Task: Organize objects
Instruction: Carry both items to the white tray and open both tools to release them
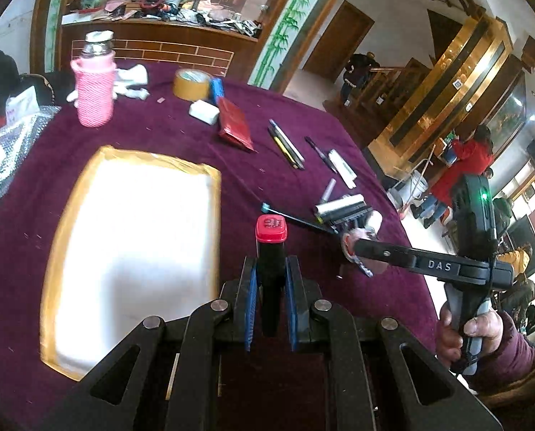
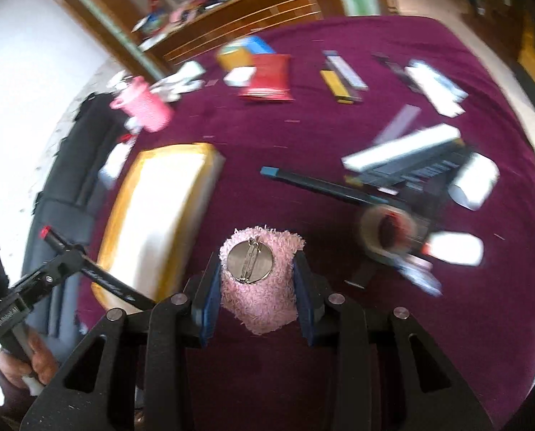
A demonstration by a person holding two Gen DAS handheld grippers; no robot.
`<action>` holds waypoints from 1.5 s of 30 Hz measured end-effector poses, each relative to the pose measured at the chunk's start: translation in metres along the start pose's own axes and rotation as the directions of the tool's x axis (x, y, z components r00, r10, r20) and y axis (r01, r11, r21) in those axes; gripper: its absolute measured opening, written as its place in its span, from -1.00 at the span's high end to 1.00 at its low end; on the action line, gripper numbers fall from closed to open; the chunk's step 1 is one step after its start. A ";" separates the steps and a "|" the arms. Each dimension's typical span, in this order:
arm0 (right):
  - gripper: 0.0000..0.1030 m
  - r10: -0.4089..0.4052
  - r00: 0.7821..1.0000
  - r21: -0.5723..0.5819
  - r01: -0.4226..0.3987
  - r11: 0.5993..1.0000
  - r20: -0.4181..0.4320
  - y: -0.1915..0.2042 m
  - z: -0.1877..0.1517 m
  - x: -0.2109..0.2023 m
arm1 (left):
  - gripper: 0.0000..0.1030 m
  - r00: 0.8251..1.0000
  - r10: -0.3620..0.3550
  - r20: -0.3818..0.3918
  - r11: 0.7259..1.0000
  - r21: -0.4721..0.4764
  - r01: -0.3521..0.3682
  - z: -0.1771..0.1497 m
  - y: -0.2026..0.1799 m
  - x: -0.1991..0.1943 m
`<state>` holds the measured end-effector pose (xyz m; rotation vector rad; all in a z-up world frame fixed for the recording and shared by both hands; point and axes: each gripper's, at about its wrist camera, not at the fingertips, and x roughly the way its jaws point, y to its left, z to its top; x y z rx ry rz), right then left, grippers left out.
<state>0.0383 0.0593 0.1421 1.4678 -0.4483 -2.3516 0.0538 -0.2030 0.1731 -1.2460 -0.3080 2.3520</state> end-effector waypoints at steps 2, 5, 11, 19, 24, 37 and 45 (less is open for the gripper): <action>0.33 0.039 0.999 -0.011 -0.039 0.999 -0.015 0.022 0.011 0.016 | 0.77 1.000 0.016 -0.010 1.000 0.006 -0.016 0.009 0.017 -0.002; 0.33 0.054 0.998 -0.068 -0.056 0.996 -0.028 0.064 0.030 0.049 | 0.77 0.998 0.042 -0.042 0.999 0.026 -0.041 0.023 0.044 0.009; 0.33 -0.040 0.998 -0.148 0.032 0.988 -0.051 0.105 0.055 0.111 | 0.78 0.991 -0.022 -0.134 0.996 -0.084 0.011 0.053 0.109 0.073; 0.33 -0.161 0.985 -0.251 0.141 0.958 -0.060 0.121 0.070 0.162 | 0.78 0.976 -0.055 -0.211 0.988 -0.155 0.022 0.074 0.140 0.147; 0.33 -0.206 0.977 -0.252 0.187 0.949 -0.052 0.117 0.078 0.173 | 0.78 0.976 -0.049 -0.212 0.982 -0.189 0.009 0.075 0.149 0.165; 0.16 -0.137 0.984 -0.133 0.121 0.984 -0.117 0.104 0.094 0.178 | 0.11 0.992 -0.072 -0.099 0.934 -0.355 0.032 0.074 0.175 0.134; 0.15 -0.082 0.993 -0.079 0.075 0.994 -0.090 0.104 0.101 0.150 | 0.03 0.996 -0.077 -0.049 0.928 -0.370 0.053 0.072 0.162 0.114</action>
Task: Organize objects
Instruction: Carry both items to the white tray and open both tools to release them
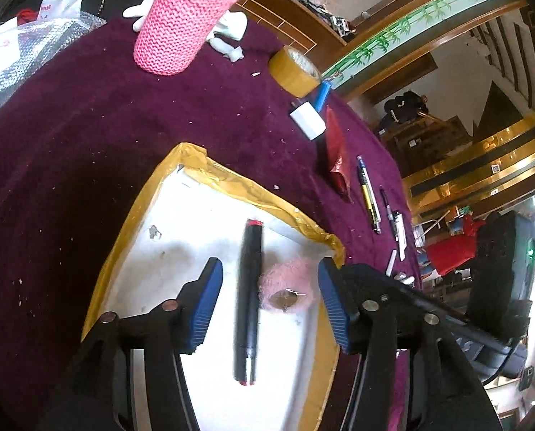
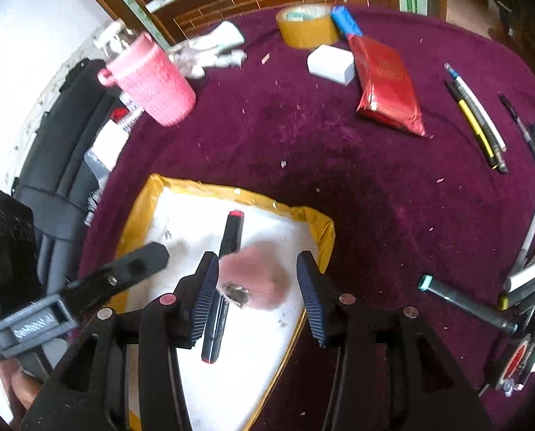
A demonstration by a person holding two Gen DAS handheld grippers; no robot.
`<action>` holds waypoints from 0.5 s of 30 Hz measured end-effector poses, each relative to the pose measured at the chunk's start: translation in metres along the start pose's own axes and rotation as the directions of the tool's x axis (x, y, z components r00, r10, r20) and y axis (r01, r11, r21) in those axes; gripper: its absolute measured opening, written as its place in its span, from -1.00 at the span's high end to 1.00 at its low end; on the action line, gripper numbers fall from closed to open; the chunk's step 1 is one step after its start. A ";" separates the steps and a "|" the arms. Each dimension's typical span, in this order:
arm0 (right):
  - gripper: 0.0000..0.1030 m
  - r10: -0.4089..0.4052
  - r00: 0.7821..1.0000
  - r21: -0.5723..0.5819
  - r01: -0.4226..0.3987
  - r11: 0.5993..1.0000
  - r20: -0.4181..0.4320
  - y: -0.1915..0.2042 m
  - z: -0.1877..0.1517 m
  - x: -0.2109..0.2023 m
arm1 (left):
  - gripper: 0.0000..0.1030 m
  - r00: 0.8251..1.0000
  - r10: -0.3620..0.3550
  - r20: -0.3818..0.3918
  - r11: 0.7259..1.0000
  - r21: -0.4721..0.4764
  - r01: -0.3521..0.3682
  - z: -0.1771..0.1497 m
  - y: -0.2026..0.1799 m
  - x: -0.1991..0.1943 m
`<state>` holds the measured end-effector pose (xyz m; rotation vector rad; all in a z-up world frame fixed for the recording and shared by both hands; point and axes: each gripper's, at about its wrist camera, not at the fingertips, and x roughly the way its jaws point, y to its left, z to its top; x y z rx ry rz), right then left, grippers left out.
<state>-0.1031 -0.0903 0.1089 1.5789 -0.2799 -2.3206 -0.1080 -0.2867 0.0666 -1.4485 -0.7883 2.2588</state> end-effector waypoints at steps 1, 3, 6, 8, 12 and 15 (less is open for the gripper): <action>0.15 -0.005 1.000 0.000 0.005 1.000 0.009 0.000 0.000 -0.008 | 0.03 1.000 -0.003 0.002 1.000 0.004 0.003 -0.001 -0.003 -0.002; 0.15 -0.024 0.999 -0.008 0.024 1.000 0.048 -0.002 -0.003 -0.028 | 0.03 0.999 -0.032 0.006 0.999 0.029 0.032 -0.003 -0.013 -0.009; -0.10 -0.170 0.962 -0.023 0.179 0.984 0.214 -0.003 -0.022 -0.072 | -0.03 0.998 -0.061 0.019 0.997 0.054 0.060 -0.008 -0.034 -0.016; -0.81 -0.255 0.917 0.005 0.266 0.964 0.308 -0.014 -0.041 -0.093 | -0.07 0.997 -0.077 0.015 0.995 0.071 0.075 -0.013 -0.047 -0.017; -0.87 -0.389 0.909 0.127 0.372 0.920 0.150 -0.075 -0.067 -0.085 | -0.08 0.993 -0.106 -0.046 0.986 0.126 0.111 -0.032 -0.088 -0.006; -0.87 -0.389 0.909 0.259 0.343 0.903 0.153 -0.130 -0.093 -0.106 | -0.08 0.990 -0.103 -0.094 0.980 0.161 0.117 -0.052 -0.117 0.008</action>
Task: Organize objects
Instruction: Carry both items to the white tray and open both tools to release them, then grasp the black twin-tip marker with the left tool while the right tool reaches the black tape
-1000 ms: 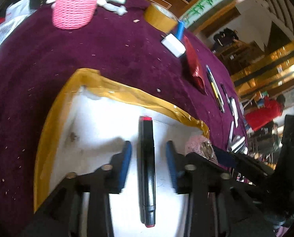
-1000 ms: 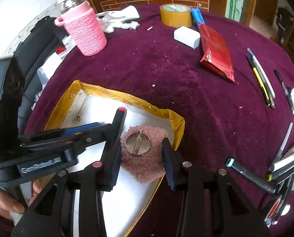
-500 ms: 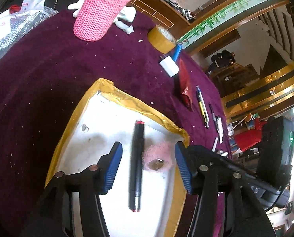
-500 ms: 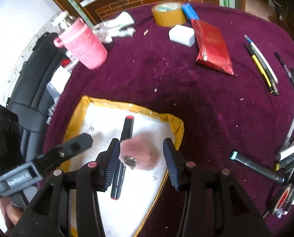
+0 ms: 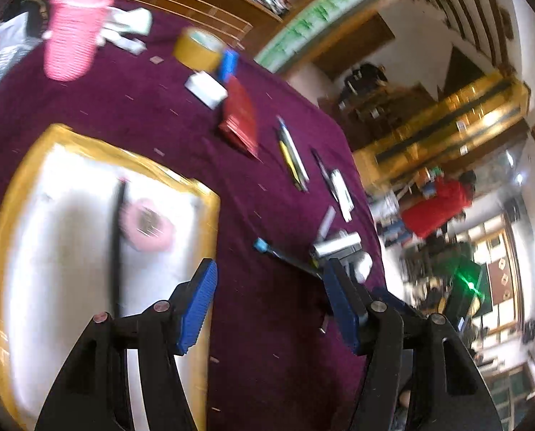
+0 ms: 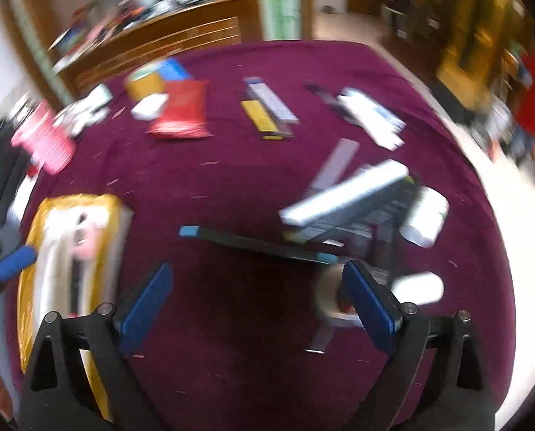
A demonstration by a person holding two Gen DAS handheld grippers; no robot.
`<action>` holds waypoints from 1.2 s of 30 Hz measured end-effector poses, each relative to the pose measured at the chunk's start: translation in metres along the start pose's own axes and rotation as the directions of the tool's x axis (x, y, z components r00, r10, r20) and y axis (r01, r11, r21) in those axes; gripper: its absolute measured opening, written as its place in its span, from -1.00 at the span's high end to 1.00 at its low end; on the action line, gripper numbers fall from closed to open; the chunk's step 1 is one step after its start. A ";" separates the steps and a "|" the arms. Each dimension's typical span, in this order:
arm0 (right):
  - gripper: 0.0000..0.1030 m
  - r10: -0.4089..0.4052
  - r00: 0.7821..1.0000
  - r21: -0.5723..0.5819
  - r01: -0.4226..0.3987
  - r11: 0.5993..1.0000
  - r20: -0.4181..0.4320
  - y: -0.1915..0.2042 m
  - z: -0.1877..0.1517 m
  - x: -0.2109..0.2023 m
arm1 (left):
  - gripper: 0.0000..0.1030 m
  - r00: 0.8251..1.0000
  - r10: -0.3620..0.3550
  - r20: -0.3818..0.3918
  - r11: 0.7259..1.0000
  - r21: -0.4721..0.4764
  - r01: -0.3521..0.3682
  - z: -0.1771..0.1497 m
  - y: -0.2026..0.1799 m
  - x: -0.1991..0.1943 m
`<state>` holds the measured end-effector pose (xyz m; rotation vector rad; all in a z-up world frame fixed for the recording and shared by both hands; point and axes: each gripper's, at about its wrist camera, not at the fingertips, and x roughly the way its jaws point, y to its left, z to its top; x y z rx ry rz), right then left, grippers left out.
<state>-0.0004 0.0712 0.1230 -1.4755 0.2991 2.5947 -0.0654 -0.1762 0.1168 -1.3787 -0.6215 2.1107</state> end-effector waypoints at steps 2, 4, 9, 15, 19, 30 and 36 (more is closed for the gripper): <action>-0.87 -0.010 1.000 0.074 0.009 0.997 0.014 -0.039 -0.006 -0.004 | -0.08 0.999 0.012 -0.029 1.000 0.021 -0.011 -0.010 -0.020 0.015; -0.87 -0.017 1.000 0.138 0.016 0.990 0.010 -0.074 -0.011 -0.006 | -0.08 0.998 0.028 -0.048 0.999 0.030 -0.027 -0.018 -0.032 0.030; -0.87 0.009 0.999 0.205 -0.002 0.979 -0.034 -0.144 -0.018 0.000 | -0.08 0.988 0.118 -0.101 0.992 0.056 -0.112 -0.035 -0.061 0.080; -0.87 0.018 0.999 0.228 -0.011 0.974 -0.027 -0.206 -0.021 -0.008 | -0.08 0.978 0.193 -0.083 0.940 0.300 -0.160 -0.041 -0.104 0.119; -0.87 0.047 0.998 0.254 -0.035 0.967 -0.043 -0.233 -0.022 -0.004 | -0.08 0.947 0.318 -0.043 0.777 0.584 -0.235 -0.050 -0.138 0.152; -0.87 0.072 0.995 0.252 -0.051 0.966 -0.073 -0.258 -0.029 0.000 | -0.06 0.867 0.467 -0.172 0.680 0.696 -0.228 -0.035 -0.115 0.222; -0.87 0.107 0.990 0.237 -0.083 0.968 -0.088 -0.250 -0.027 0.009 | 0.68 0.853 0.457 -0.253 0.708 0.683 -0.177 -0.056 -0.116 0.201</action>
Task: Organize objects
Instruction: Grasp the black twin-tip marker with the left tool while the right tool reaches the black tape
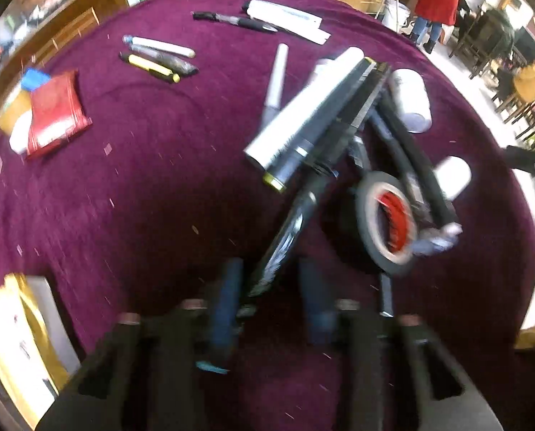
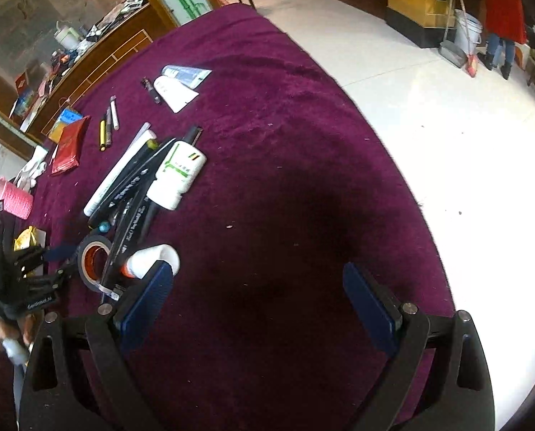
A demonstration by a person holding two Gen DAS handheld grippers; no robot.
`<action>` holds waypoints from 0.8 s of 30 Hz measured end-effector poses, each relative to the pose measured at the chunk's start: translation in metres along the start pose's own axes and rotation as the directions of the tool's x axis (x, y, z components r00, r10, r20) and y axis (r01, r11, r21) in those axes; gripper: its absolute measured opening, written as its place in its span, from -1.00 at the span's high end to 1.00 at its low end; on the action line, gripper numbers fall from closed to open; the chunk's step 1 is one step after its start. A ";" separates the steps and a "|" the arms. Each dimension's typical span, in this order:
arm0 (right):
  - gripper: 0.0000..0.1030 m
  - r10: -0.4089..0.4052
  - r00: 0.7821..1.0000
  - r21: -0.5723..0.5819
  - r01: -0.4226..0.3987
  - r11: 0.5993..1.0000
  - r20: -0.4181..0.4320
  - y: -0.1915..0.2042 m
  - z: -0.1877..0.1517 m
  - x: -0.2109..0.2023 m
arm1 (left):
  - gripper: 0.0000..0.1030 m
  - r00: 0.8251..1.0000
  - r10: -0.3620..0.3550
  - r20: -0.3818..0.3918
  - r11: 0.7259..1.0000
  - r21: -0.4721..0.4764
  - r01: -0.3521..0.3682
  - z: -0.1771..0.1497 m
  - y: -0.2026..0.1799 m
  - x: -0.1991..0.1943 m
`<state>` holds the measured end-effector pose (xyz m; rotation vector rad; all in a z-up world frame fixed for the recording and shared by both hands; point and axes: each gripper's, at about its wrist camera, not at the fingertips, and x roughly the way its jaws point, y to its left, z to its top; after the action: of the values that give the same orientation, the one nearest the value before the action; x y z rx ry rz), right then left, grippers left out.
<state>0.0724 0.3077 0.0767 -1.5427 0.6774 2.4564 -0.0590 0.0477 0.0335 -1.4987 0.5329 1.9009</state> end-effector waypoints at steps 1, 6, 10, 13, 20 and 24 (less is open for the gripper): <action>-0.87 0.006 1.000 -0.005 -0.006 1.000 -0.001 0.002 0.000 0.001 | 0.72 1.000 -0.024 0.002 1.000 -0.014 0.024 -0.004 -0.002 -0.002; -0.87 0.043 0.999 -0.056 -0.043 0.997 -0.014 0.025 0.001 0.007 | 0.66 0.996 0.053 0.066 0.999 -0.007 -0.052 -0.012 -0.016 0.001; -0.87 0.091 0.996 -0.138 -0.094 0.986 -0.025 0.054 0.000 0.008 | 0.55 0.986 0.113 0.123 0.993 -0.054 -0.107 -0.018 -0.024 0.004; -0.87 0.119 0.992 -0.238 -0.123 0.963 -0.029 0.085 -0.004 0.006 | 0.79 0.988 0.093 0.124 0.988 -0.137 -0.076 -0.026 -0.019 -0.005; -0.81 0.153 0.987 -0.484 -0.155 0.861 -0.045 0.162 -0.020 0.010 | 0.78 0.975 0.040 0.217 0.952 -0.306 0.029 -0.071 0.008 -0.051; -0.32 0.111 0.991 -0.557 -0.135 0.819 -0.078 0.186 -0.027 0.034 | 0.78 0.958 0.015 0.288 0.919 -0.383 0.100 -0.102 0.019 -0.080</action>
<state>0.0106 0.1273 0.0908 -1.7817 0.0334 2.9026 0.0089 -0.0529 0.0821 -1.4170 -0.0216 2.2336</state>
